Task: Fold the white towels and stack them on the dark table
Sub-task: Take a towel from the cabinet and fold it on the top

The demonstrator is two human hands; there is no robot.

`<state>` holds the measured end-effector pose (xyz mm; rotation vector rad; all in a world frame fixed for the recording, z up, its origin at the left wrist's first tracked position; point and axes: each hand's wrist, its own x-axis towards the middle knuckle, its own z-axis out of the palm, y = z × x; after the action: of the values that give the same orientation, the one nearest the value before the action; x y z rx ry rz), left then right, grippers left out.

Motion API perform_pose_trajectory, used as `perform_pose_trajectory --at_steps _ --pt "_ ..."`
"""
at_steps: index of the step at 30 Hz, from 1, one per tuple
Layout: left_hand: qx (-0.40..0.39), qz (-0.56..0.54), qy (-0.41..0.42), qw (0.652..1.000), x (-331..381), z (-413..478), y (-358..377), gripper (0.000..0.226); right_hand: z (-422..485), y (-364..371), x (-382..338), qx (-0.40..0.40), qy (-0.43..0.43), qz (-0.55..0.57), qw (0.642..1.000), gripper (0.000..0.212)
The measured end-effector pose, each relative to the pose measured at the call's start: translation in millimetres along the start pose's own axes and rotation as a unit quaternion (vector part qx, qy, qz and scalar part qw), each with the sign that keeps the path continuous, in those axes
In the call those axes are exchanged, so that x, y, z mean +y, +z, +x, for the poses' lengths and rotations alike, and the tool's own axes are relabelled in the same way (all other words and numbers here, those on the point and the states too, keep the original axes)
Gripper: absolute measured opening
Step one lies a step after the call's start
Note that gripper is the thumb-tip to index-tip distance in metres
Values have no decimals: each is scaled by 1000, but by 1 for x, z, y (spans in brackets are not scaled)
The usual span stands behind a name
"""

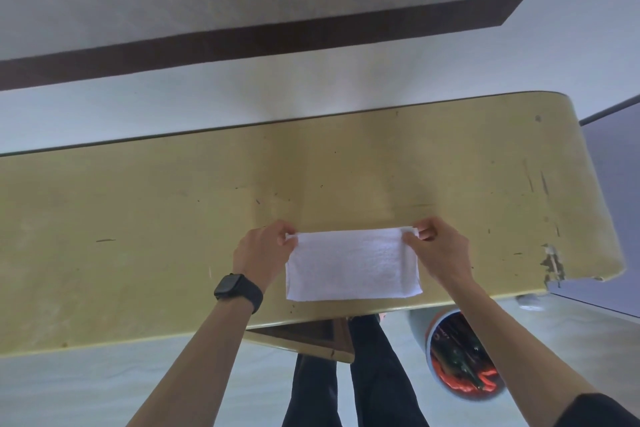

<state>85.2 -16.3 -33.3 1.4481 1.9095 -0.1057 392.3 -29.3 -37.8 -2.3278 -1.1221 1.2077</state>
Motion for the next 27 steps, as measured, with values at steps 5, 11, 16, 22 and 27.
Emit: perform_pose_trajectory --at_steps 5,11,16,22,27 --pt "28 -116 -12 993 -3 -2 3 14 -2 -1 3 8 -10 0 1000 7" --pt "47 -100 14 994 -6 1 6 8 -1 7 7 32 -36 -17 999 11" --pt "126 54 93 986 1 -18 21 37 -29 5 21 67 -49 -10 996 18" --pt "98 113 225 963 26 -56 90 58 -69 19 54 21 15 -36 999 26" --pt "74 146 169 972 10 -57 119 60 -71 15 62 29 44 -24 998 24"
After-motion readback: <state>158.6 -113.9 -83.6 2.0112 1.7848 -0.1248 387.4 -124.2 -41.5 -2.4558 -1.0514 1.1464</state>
